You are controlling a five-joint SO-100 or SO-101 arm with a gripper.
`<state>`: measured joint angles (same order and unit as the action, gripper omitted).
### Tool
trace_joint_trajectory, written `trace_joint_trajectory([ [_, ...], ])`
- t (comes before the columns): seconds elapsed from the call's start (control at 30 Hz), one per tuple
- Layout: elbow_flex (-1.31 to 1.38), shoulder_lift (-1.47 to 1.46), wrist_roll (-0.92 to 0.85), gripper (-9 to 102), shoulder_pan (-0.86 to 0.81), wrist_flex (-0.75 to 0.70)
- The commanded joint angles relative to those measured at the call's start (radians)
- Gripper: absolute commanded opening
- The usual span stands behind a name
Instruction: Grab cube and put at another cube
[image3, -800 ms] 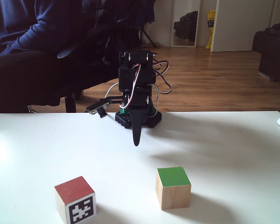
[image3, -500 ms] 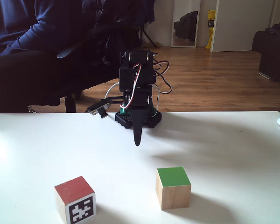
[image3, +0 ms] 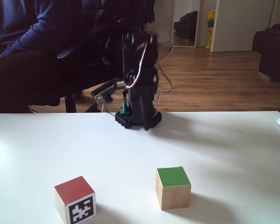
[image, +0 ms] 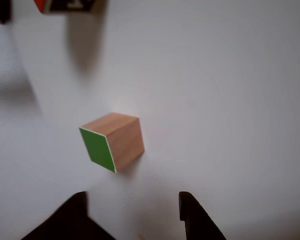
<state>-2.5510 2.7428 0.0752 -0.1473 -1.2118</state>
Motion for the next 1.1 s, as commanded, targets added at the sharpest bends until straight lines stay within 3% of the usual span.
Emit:
trace_joint_trajectory([
  [0.0, 0.287, -0.364, 0.02, 33, 0.025, 0.012],
  [0.33, 0.723, -0.905, -0.008, 41, 0.051, -0.077],
  [1.07, 1.049, -1.361, -0.031, 45, 0.095, -0.066],
])
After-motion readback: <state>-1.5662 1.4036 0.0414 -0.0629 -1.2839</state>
